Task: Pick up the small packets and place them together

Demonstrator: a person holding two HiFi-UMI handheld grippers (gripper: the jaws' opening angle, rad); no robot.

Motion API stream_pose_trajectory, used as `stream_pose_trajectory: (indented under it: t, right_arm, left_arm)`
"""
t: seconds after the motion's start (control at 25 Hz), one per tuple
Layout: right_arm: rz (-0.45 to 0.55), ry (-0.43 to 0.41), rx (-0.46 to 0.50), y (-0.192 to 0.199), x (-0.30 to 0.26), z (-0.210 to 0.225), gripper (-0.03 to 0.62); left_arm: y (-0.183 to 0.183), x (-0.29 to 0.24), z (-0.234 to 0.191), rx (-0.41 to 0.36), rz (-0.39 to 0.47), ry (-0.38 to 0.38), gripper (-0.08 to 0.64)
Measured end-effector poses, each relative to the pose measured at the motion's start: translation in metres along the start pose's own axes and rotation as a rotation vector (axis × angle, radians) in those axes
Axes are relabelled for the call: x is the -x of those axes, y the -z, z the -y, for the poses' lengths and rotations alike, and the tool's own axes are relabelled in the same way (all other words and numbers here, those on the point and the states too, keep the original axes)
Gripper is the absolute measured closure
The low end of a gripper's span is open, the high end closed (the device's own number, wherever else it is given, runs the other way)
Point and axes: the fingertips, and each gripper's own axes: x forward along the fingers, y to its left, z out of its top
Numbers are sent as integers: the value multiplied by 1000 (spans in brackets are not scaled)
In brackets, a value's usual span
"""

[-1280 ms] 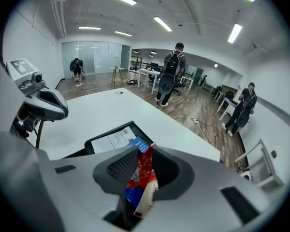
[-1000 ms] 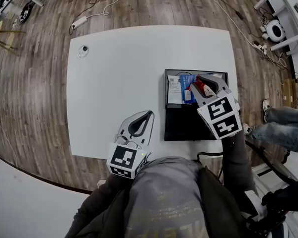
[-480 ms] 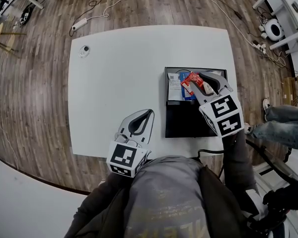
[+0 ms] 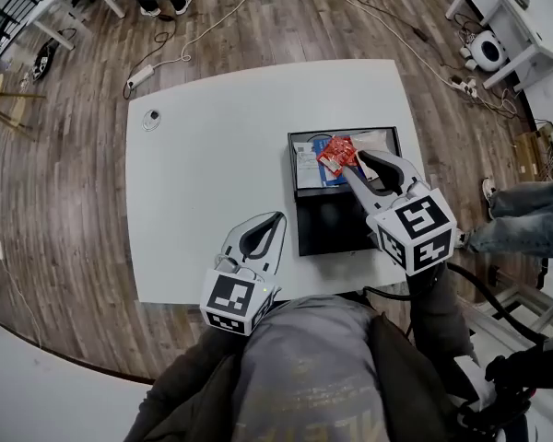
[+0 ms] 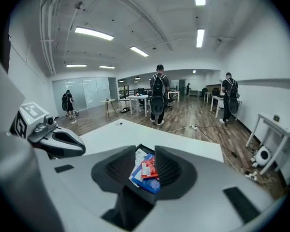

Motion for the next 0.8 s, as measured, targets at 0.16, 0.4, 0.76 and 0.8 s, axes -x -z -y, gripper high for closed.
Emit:
stream_pose_trajectory:
  t: [0.16,0.4,0.76,0.8]
  right_arm:
    - [62,-48,-104,10,18,-24,468]
    - [143,-106,-214,19,41,-45,514]
    - [197,-106,-261,23,55,-54,588]
    - [196,-103,-260,23,55,-55,588]
  left_arm:
    - [-9,0,12,-32,9,29,558]
    - [-15,-6,36,-83,13,94,558]
    - [-16,-7,55,-119,8,134,558]
    - [-17,-6,55,-121,9,135,558]
